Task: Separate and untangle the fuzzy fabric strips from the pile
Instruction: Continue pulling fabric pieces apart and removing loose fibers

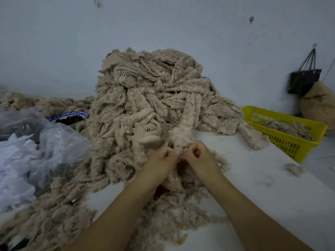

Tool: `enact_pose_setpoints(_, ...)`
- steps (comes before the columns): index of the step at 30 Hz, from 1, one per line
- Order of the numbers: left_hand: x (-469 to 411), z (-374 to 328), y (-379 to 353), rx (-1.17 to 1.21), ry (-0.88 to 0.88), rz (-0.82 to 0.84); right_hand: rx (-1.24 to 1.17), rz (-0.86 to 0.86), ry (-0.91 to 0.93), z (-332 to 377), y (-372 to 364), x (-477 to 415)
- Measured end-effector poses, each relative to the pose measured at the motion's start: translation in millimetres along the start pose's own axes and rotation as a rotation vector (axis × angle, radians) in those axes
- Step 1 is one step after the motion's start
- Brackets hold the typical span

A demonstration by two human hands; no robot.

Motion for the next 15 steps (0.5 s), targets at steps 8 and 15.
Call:
enact_pose_setpoints(8,9,-10,-11,-0.301,-0.309,0.118,0.222,-0.017,-0.018,-7,6,-10)
enact_pose_setpoints(15,-5,7,61,0.456,-0.003,-0.539,-0.337,-0.718,-0.416,-40,78,-13)
Point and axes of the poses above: each hand's wrist, its own x-axis away from the middle knuckle, its own y-axis out of the back of the hand, z = x × y, the point moved 4 cm from there along -x, towards the middle knuckle, and after that the axes turned 2 degrees about z, right-handed, at the moved point
